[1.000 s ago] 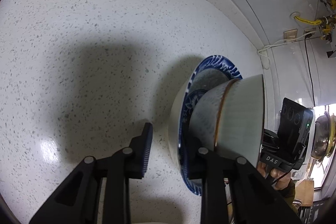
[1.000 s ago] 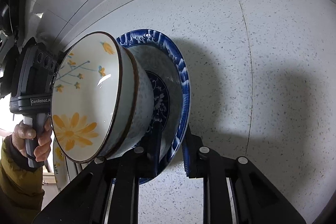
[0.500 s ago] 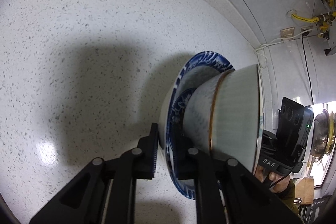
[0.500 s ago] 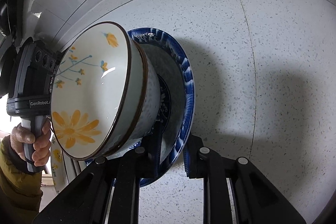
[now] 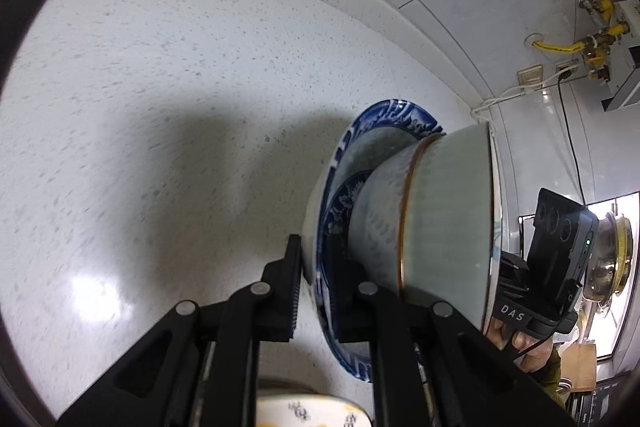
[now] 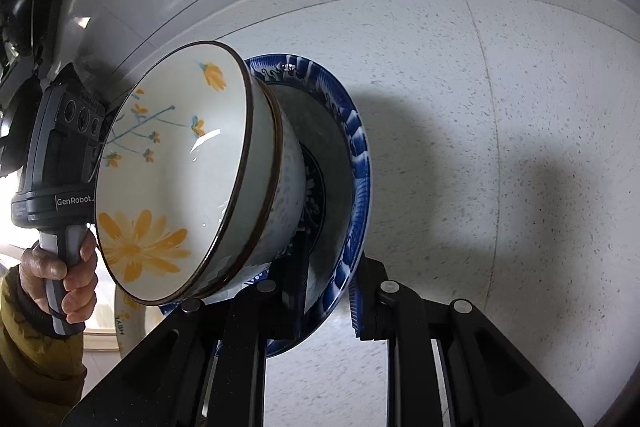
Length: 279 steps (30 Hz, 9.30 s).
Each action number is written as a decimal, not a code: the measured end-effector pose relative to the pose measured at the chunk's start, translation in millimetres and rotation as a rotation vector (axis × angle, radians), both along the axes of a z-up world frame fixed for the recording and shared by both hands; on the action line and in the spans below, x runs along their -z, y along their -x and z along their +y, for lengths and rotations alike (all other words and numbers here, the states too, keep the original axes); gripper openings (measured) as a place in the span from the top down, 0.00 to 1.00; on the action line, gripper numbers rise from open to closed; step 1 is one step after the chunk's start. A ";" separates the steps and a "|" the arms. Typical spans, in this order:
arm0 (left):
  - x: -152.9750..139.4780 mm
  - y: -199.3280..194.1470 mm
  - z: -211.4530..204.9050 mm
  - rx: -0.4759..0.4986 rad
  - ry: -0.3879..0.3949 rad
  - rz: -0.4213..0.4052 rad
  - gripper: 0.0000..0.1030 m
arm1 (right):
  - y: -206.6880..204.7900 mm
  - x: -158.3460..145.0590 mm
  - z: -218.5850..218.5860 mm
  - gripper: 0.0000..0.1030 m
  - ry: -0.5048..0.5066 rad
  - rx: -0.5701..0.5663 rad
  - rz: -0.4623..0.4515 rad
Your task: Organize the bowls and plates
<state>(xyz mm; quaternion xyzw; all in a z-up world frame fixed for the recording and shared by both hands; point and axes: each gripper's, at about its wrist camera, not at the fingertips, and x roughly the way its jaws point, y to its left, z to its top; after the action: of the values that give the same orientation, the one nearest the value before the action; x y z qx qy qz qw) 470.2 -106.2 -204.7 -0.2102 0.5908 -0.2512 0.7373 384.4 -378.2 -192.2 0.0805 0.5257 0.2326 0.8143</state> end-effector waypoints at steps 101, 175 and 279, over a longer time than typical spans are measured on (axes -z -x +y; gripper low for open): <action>-193.0 342.8 110.5 -0.168 -0.278 -0.870 0.78 | 358.2 -123.9 96.6 0.15 0.279 0.336 -0.874; -208.4 530.2 132.5 -0.313 -0.535 -0.898 0.56 | 459.5 -117.5 98.8 0.15 0.114 0.329 -0.722; -247.7 561.9 182.4 -0.562 -0.581 -0.983 0.32 | 517.2 -119.6 107.4 0.15 0.208 0.399 -0.753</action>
<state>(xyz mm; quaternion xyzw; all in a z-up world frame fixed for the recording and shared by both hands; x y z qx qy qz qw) -91.7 76.2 43.0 -0.0087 0.1497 0.0555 0.9871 -132.9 -270.8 -72.6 0.0078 0.1868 0.0298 0.9819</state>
